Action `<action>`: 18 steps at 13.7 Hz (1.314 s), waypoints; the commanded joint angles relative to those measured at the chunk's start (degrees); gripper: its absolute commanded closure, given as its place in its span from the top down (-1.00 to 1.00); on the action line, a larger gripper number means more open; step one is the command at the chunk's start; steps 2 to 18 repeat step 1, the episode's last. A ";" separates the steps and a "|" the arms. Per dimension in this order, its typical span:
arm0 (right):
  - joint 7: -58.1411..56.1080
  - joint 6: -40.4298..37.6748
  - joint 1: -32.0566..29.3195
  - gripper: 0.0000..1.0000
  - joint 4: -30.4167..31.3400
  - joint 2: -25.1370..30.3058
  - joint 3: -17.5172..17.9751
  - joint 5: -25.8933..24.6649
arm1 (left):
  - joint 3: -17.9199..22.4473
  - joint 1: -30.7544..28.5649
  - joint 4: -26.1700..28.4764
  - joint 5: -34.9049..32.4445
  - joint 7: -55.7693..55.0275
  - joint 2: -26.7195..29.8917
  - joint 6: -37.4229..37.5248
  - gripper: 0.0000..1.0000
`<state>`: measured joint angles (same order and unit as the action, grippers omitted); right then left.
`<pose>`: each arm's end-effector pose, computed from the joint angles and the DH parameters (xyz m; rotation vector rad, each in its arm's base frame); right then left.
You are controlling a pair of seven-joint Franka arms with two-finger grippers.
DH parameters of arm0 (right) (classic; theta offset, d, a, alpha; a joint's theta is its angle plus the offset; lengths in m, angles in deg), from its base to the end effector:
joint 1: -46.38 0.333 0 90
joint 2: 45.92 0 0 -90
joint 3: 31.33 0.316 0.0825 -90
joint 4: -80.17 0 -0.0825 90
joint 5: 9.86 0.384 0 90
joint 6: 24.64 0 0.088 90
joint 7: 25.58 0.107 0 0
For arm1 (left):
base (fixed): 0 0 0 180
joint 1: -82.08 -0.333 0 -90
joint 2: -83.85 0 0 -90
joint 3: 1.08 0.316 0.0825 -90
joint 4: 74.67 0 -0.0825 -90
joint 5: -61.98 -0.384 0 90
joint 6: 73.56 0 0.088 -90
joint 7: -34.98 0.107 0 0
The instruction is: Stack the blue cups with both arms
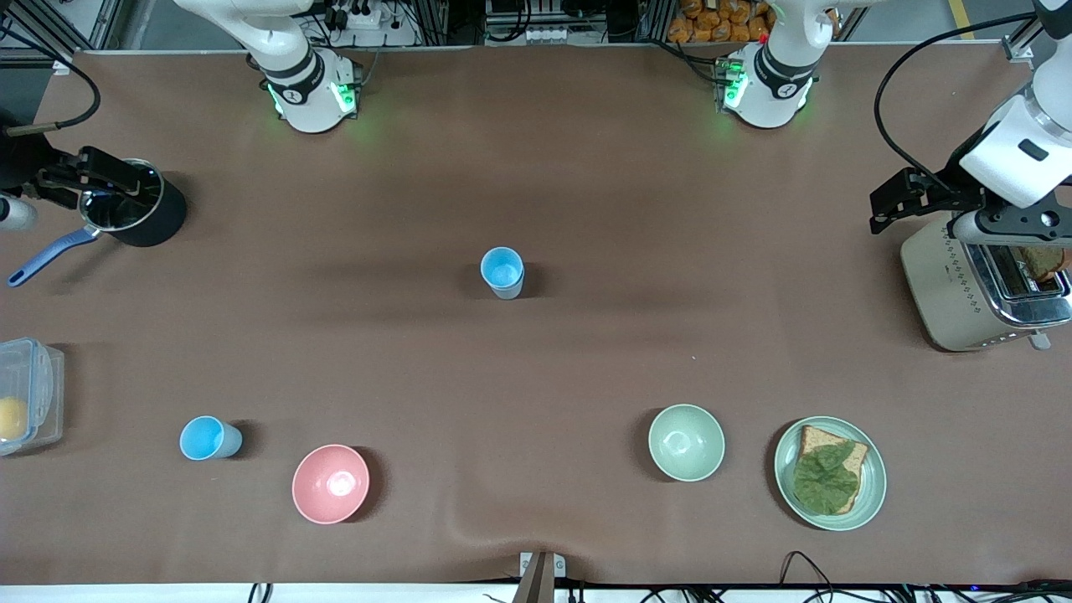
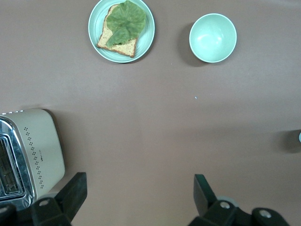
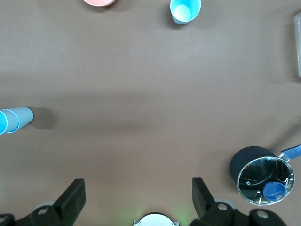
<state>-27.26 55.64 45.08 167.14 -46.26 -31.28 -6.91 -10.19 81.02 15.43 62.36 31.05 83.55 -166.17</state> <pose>0.5383 -0.0056 0.6321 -3.0815 -0.0202 0.1872 0.5552 -0.0790 0.6249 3.1276 -0.1122 0.0589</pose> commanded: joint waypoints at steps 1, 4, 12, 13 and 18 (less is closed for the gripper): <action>0.72 -0.30 -1.07 1.00 0.75 1.04 0.56 -0.05 | -0.12 -0.08 -0.64 0.67 1.12 0.39 0.76 1.00; 0.72 -0.30 -1.07 1.00 0.75 1.04 0.56 -0.05 | -0.12 -0.08 -0.64 0.67 1.12 0.39 0.76 1.00; 0.72 -0.30 -1.07 1.00 0.75 1.04 0.56 -0.05 | -0.12 -0.08 -0.64 0.67 1.12 0.39 0.76 1.00; 0.72 -0.30 -1.07 1.00 0.75 1.04 0.56 -0.05 | -0.12 -0.08 -0.64 0.67 1.12 0.39 0.76 1.00; 0.72 -0.30 -1.07 1.00 0.75 1.04 0.56 -0.05 | -0.12 -0.08 -0.64 0.67 1.12 0.39 0.76 1.00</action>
